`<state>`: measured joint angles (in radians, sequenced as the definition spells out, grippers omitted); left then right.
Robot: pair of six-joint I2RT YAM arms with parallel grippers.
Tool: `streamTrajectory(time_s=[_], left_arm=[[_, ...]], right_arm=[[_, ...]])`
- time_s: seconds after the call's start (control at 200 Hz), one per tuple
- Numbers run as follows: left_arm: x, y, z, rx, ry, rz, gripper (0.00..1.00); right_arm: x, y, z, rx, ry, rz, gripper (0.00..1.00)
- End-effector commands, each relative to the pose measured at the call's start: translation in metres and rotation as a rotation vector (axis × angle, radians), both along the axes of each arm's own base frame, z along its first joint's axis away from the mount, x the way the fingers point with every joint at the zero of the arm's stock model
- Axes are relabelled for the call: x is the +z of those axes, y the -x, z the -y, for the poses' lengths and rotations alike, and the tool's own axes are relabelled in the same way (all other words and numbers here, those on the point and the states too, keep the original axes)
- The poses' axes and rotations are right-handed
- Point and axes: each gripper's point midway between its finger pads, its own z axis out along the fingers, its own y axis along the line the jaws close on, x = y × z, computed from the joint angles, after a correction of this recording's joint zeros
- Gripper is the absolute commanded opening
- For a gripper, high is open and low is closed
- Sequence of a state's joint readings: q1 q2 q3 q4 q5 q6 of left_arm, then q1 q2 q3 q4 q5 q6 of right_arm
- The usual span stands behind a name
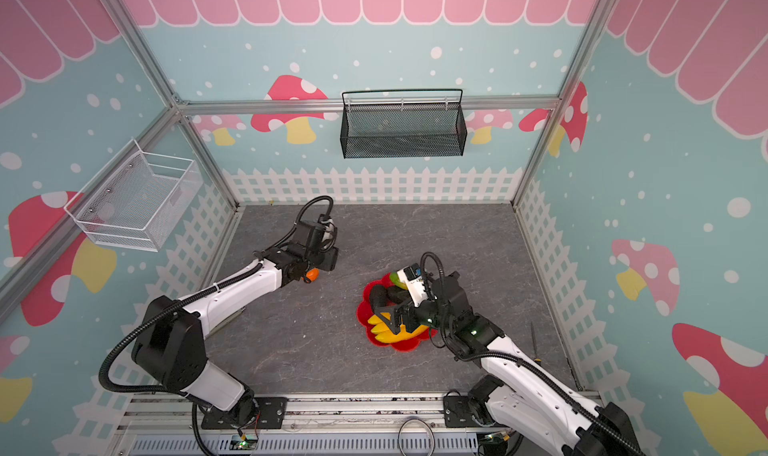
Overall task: Place and organize the fake fruits in the fruit bowl
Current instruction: 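Move the left gripper to the small orange and grasp it, then lower the orange into the bowl beside the avocados and release it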
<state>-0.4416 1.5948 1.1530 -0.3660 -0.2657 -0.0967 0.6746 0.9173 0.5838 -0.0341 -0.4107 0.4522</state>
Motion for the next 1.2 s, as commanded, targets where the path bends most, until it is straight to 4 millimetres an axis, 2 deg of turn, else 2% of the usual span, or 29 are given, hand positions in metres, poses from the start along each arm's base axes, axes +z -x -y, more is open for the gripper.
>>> streamTrajectory(time_s=[0.0, 0.09, 0.205, 0.385, 0.56, 0.655, 0.775, 0.846, 0.981, 1.091, 1.196], left_arm=[[-0.026, -0.003, -0.039, 0.198, 0.054, -0.057, 0.72], [-0.038, -0.009, -0.050, 0.230, 0.080, -0.089, 0.73], [-0.056, -0.020, -0.058, 0.255, 0.105, -0.141, 0.73], [-0.090, -0.028, -0.060, 0.278, 0.176, -0.227, 0.72], [-0.109, -0.026, -0.058, 0.295, 0.195, -0.275, 0.70], [-0.116, -0.021, -0.057, 0.295, 0.202, -0.296, 0.65], [-0.117, -0.014, -0.057, 0.308, 0.221, -0.305, 0.49], [-0.118, -0.009, -0.053, 0.299, 0.246, -0.319, 0.47], [-0.116, 0.000, -0.047, 0.287, 0.283, -0.329, 0.38], [-0.095, 0.011, -0.033, 0.246, 0.299, -0.292, 0.37], [-0.068, 0.027, -0.008, 0.173, 0.321, -0.269, 0.37]], right_arm=[[0.018, 0.005, -0.030, 0.085, 0.020, 0.098, 0.98], [0.013, 0.004, -0.044, 0.095, 0.014, 0.076, 0.98], [0.004, 0.001, -0.051, 0.086, -0.001, 0.053, 0.98], [-0.006, 0.002, -0.049, 0.069, 0.007, 0.028, 0.98], [-0.010, 0.004, -0.043, 0.050, 0.015, 0.021, 0.98], [-0.012, 0.004, -0.042, 0.044, 0.017, 0.016, 0.98], [-0.014, 0.004, -0.040, 0.032, 0.020, 0.006, 0.98], [-0.016, 0.004, -0.040, 0.028, 0.021, -0.004, 0.98], [-0.016, 0.006, -0.037, 0.021, 0.011, -0.013, 0.98], [-0.015, 0.009, -0.030, 0.002, 0.009, -0.011, 0.99], [-0.019, 0.012, -0.017, -0.042, 0.013, -0.015, 0.98]])
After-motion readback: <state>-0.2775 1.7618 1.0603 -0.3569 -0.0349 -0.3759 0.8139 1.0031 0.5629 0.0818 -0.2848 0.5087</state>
